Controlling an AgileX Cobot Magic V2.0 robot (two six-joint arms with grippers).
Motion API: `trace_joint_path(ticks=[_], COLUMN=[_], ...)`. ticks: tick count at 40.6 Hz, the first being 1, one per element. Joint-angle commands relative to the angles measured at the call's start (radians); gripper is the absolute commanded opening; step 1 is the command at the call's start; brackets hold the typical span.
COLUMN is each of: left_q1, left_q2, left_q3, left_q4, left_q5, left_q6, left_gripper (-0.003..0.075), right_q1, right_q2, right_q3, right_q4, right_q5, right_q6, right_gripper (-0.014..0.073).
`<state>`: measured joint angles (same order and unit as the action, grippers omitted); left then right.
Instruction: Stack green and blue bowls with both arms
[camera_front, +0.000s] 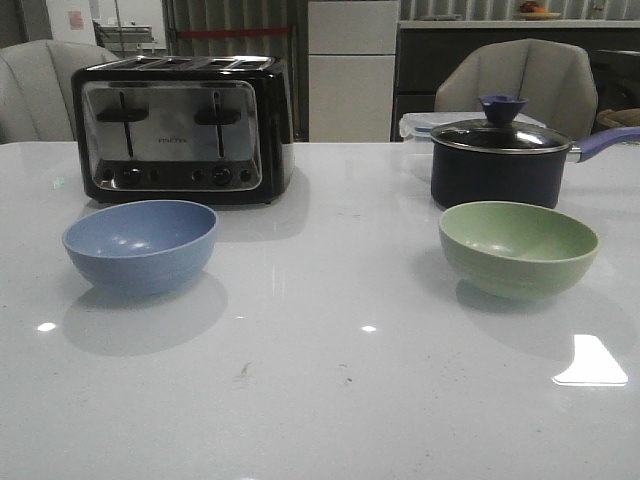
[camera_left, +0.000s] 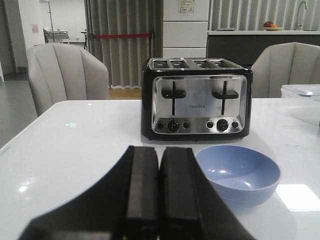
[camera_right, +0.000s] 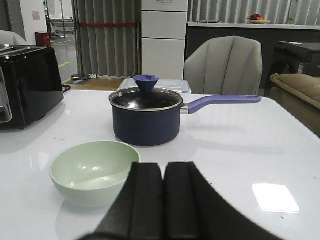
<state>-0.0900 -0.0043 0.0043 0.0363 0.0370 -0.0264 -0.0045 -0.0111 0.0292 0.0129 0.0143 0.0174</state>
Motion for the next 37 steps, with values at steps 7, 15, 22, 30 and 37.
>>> trace_joint_path(ticks=[7, 15, 22, 30, 37], left_q1=[0.001, 0.001, 0.001, 0.001, 0.001], left_q2=[-0.02, -0.02, -0.02, -0.02, -0.02], left_q3=[0.004, 0.004, 0.004, 0.004, -0.008], left_q4=[-0.006, -0.006, -0.004, -0.004, -0.004], left_q5=[-0.096, -0.096, -0.096, -0.096, -0.149], left_q6=[-0.009, -0.009, -0.009, -0.009, -0.009], left_gripper=[0.0093, 0.0093, 0.0093, 0.0093, 0.0093], right_q1=[-0.001, -0.001, -0.001, -0.001, -0.001], right_q2=[-0.018, -0.018, -0.018, -0.018, -0.018], right_q3=[-0.004, -0.004, -0.004, -0.005, -0.033], right_q4=[0.002, 0.002, 0.002, 0.002, 0.007], right_q5=[-0.081, -0.081, -0.081, -0.096, -0.082], right_q6=[-0.004, -0.004, -0.004, -0.004, -0.004], right_gripper=[0.0057, 0.0057, 0.0057, 0.0057, 0.0057])
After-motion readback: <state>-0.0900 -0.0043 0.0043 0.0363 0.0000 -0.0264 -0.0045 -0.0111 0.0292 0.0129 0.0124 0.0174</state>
